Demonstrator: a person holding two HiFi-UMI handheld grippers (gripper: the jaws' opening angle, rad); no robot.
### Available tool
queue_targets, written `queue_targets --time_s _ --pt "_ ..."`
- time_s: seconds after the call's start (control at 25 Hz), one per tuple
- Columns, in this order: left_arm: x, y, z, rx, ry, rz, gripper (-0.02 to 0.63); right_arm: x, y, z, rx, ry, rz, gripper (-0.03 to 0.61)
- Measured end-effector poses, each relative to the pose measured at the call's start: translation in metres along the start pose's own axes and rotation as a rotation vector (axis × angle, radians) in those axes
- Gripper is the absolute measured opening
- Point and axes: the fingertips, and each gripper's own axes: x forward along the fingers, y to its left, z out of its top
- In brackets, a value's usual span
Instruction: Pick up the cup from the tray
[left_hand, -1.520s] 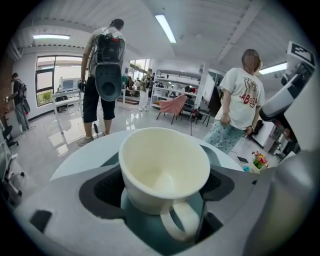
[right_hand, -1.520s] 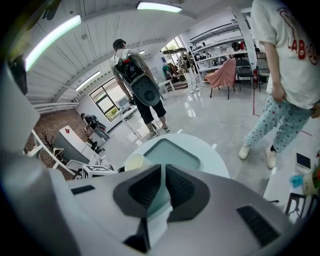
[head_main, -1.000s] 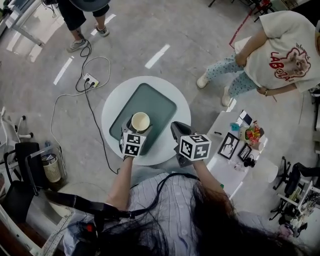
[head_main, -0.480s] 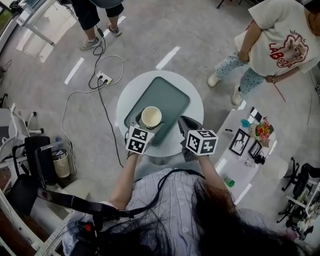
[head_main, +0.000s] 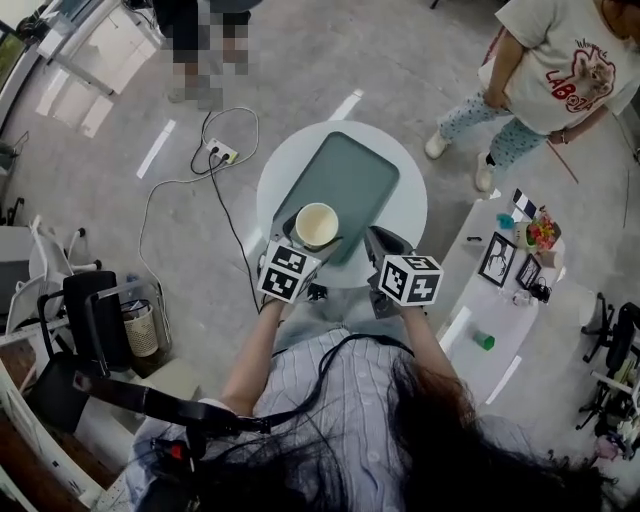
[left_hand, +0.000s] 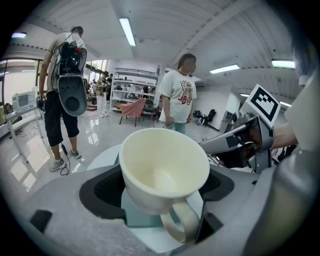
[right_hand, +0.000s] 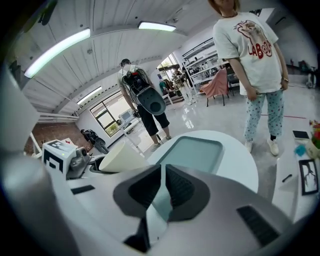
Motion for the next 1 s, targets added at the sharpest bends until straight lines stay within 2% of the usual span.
queue_targets --time_s 0.28,0.6,1.0 --pt "-0.024 -0.016 -0.016 0.056 0.010 -0.061 0.445 -0.035 0.011 -0.042 0.061 -0.041 -0.073 0.046" --pt "-0.037 -0.036 -0.028 0.042 0.003 -0.091 0.445 -0.071 0.011 -0.069 0.076 -0.047 -0.127 0.046" --pt "-0.052 -0.082 -0.037 0.048 -0.008 -0.101 0.445 -0.099 0.011 -0.086 0.051 -0.057 -0.111 0.046"
